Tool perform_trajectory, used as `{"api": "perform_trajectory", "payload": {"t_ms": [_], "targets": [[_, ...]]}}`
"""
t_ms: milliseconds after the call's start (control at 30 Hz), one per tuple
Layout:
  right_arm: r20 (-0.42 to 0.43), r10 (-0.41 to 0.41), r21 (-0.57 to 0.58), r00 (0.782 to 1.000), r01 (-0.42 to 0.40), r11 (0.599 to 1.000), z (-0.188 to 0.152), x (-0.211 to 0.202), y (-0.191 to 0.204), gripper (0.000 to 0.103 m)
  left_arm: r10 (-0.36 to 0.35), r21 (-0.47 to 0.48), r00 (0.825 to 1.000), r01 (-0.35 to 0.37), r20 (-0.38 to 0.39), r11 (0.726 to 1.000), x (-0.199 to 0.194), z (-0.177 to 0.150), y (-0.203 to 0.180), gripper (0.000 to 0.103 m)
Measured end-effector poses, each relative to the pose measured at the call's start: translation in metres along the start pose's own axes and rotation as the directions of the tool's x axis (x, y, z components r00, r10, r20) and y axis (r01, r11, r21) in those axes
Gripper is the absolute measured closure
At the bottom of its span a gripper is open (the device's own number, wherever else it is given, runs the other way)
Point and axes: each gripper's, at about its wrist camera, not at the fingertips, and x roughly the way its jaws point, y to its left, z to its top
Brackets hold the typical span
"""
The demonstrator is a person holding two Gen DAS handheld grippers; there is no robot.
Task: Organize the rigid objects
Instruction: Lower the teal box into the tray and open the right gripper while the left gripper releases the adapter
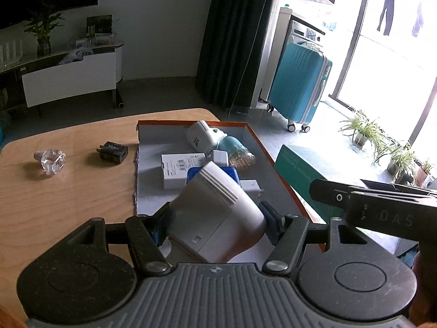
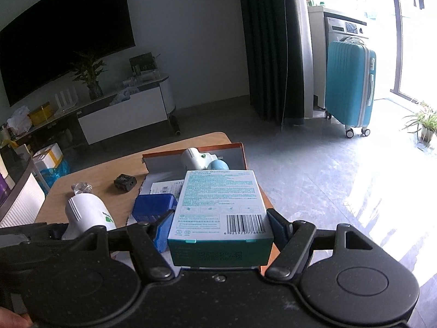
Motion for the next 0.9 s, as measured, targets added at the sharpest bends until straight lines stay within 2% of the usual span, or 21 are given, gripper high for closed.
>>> {"api": "perform_trajectory", "payload": {"t_ms": [433, 900], "targets": [[0.004, 0.01, 0.013, 1.0, -0.01, 1.0, 0.007, 0.013, -0.003, 0.02, 0.007, -0.004, 1.0, -0.006, 0.014, 1.0, 0.003, 0.01, 0.002, 0.036], [0.026, 0.02, 0.023, 0.999, -0.02, 1.0, 0.037, 0.041, -0.009, 0.02, 0.025, -0.023, 0.999, -0.024, 0.037, 0.999, 0.029, 0.056, 0.017, 0.036]]}}
